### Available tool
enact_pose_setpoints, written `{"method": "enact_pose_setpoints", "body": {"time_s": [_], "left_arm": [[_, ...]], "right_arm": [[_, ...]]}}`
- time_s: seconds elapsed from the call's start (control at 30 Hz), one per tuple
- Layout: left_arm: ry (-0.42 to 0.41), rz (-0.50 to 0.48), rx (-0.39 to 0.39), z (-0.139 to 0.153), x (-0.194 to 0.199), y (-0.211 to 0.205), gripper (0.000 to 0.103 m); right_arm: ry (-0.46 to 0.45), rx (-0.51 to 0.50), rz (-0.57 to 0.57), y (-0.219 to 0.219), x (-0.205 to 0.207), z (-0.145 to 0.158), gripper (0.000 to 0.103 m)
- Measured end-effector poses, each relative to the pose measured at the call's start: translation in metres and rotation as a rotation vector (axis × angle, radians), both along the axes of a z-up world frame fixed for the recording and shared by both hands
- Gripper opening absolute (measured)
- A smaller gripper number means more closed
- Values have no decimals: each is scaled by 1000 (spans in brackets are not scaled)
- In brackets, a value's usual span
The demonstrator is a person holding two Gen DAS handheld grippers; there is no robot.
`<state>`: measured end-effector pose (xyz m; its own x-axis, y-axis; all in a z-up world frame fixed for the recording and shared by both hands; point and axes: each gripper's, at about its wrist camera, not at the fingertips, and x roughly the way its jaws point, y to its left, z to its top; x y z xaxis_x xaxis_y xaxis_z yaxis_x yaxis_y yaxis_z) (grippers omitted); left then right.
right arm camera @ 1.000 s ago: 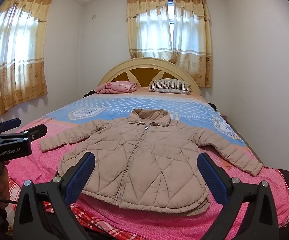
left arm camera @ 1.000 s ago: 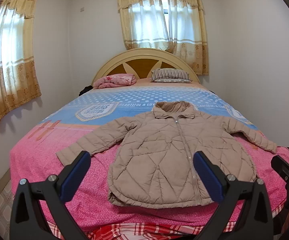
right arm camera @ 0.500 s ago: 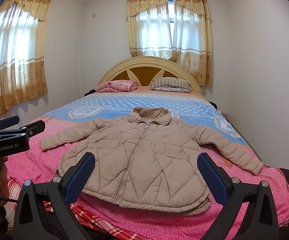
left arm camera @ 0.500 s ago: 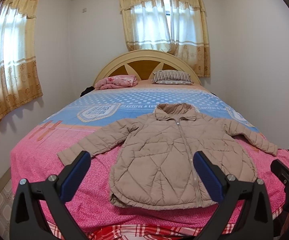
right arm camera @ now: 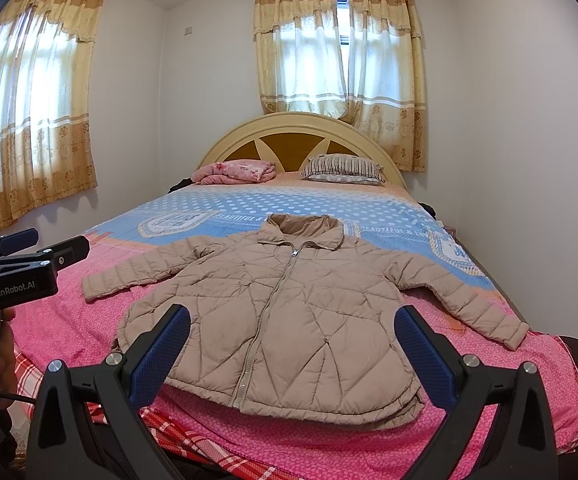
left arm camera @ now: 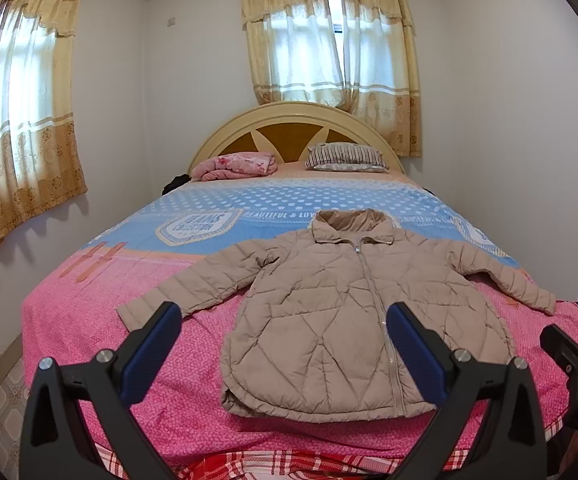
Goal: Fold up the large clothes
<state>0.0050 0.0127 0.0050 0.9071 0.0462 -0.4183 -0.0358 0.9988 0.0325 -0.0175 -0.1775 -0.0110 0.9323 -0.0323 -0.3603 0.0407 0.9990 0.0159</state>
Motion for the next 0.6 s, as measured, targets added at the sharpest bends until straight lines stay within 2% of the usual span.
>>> {"method": "enact_pose_setpoints", "body": {"time_s": [0.6], "left_arm": [[-10, 7, -4, 2, 1, 6, 103]], "right_arm": [[6, 2, 3, 1, 1, -1, 102]]}}
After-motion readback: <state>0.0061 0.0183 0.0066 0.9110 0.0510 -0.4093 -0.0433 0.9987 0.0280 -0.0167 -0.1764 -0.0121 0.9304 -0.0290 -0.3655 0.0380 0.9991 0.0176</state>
